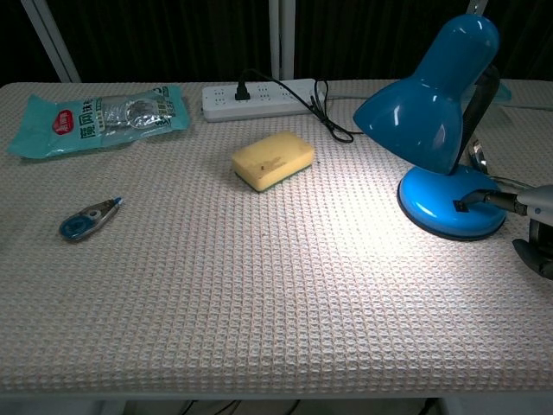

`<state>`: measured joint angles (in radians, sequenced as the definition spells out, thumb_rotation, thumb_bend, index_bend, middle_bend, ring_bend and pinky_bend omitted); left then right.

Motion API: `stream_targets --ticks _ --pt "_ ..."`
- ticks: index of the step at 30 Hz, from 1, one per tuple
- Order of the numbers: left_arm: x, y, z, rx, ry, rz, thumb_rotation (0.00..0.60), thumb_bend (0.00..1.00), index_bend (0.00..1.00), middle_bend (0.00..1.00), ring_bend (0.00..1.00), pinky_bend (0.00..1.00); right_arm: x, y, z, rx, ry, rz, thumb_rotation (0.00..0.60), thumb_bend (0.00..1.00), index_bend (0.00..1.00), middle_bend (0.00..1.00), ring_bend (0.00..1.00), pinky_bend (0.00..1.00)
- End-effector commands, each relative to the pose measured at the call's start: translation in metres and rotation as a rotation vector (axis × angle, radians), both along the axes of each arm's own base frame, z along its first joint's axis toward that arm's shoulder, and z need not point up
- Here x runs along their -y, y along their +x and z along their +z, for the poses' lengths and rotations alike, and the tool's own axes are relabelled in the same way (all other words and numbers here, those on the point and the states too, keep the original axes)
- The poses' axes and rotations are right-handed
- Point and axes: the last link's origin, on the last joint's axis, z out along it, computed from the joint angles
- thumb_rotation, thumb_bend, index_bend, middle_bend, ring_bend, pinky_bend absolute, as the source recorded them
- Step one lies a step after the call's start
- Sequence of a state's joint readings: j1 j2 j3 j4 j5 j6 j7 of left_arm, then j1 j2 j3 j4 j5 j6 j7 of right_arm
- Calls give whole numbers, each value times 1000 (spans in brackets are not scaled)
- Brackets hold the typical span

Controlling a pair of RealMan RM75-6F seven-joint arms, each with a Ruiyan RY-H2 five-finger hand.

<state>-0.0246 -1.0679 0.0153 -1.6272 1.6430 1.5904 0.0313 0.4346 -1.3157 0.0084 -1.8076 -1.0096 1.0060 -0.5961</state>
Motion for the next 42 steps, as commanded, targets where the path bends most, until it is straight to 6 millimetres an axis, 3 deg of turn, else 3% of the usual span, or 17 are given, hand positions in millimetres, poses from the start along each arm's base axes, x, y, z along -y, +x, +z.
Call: stream_targets --ticks 1,16,22,25,29,33,35,37,38,40,42 --pt "0 0 0 0 1 -1 600 62 20 0 0 0 1 0 -1 -3 9 -4 600 676 0 1000 973 901" --pt "0 1 1 -2 3 -3 600 62 20 0 0 0 3 0 -3 5 20 -20 600 682 0 1000 973 901" --pt "0 2 1 -2 4 -5 600 62 20 0 0 0 -2 6 19 42 -70 23 600 679 0 1000 969 899" --pt "1 2 1 0 6 -6 600 62 20 0 0 0 -14 5 40 76 -167 48 600 637 0 976 905 846" --pt "1 2 1 -1 4 -8 600 62 20 0 0 0 -30 -6 73 137 -365 93 600 475 0 757 706 718" --pt "2 4 0 -4 1 -14 600 62 20 0 0 0 -45 -19 100 184 -490 120 600 395 0 610 573 664" --pt "2 6 -1 -1 -1 -16 600 62 20 0 0 0 -52 -27 112 142 -505 128 600 300 0 369 331 531" --pt "2 7 -1 -5 -3 -17 600 62 20 0 0 0 -56 -34 121 73 -507 122 600 138 0 77 58 253" --pt "2 8 -2 -6 -5 -19 600 61 20 0 0 0 -57 -35 125 51 -510 127 600 66 0 12 3 135" --pt "2 9 -2 -8 -6 -20 600 62 20 0 0 0 -59 -34 128 73 -509 126 600 3 0 0 0 47" --pt "2 10 -2 -13 -2 -22 600 61 20 0 0 0 -61 -37 130 86 -514 127 600 0 0 0 0 23"
